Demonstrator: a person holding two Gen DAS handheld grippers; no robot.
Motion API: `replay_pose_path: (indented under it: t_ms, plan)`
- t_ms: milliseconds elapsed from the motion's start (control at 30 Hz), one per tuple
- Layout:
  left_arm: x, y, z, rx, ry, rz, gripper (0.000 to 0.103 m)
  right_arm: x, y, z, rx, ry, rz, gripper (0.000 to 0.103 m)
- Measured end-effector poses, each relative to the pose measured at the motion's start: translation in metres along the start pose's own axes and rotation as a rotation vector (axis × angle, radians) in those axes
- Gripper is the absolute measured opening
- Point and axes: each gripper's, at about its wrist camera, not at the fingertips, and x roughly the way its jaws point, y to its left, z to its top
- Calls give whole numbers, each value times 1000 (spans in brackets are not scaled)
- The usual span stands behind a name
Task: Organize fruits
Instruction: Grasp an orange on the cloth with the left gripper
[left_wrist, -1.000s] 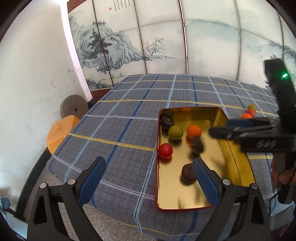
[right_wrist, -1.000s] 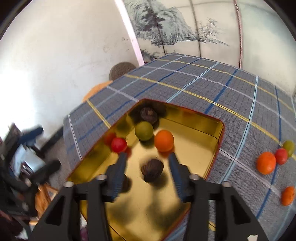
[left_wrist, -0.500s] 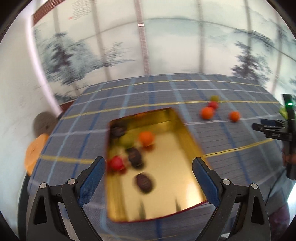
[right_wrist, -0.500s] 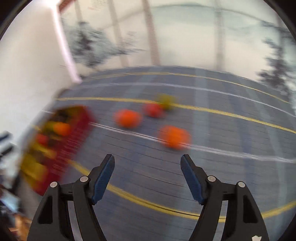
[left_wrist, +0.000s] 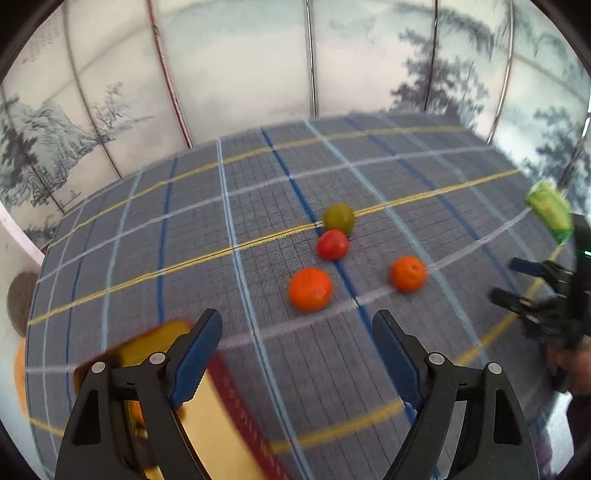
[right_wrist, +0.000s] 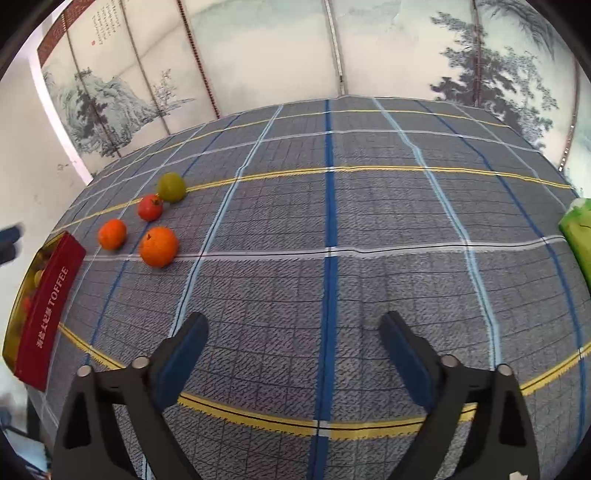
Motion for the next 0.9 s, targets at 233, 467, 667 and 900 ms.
replay_pose_path:
  t_ms: [233,467,667,900]
  plan:
    - [67,-4,20,3,119,9,78,0,-6,2,39,-17,63,98]
    - [92,-12,14,-31,188,-6,39,3,-5,4,30,-14,87,100]
    - [46,-26,-11,-114,136,-66,39,3,-5,4,28,-13,89,101]
    - [-22,-33,-49,-187,73,-146,39,-5,25,10,-120,-48,175,86]
